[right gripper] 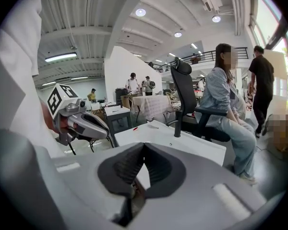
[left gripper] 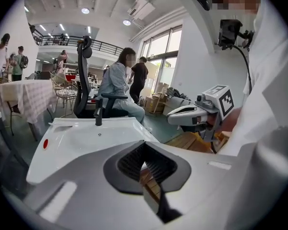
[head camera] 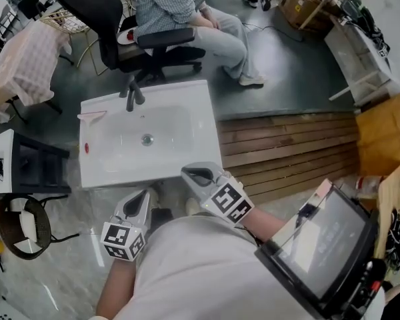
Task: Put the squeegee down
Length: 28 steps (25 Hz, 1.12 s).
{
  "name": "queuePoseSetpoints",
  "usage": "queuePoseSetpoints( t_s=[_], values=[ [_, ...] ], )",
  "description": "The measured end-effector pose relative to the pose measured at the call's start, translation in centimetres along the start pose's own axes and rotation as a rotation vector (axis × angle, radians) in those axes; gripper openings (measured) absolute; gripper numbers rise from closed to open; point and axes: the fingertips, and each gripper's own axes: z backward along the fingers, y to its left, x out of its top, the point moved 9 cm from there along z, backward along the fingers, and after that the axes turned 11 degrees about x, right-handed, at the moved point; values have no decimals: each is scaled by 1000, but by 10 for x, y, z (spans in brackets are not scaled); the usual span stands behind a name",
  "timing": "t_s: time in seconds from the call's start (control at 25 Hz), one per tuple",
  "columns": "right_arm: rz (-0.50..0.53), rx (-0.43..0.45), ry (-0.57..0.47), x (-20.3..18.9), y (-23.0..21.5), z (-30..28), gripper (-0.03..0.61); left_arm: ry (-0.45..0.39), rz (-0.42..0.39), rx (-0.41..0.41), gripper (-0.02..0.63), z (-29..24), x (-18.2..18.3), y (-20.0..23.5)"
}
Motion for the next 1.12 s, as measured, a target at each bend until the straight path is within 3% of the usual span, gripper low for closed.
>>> queuePoseSetpoints(
  t_s=[1.12],
  values=[
    [54, -6, 62, -6, 21, 4, 2, 23, 7, -6, 8, 6, -17, -6]
  ],
)
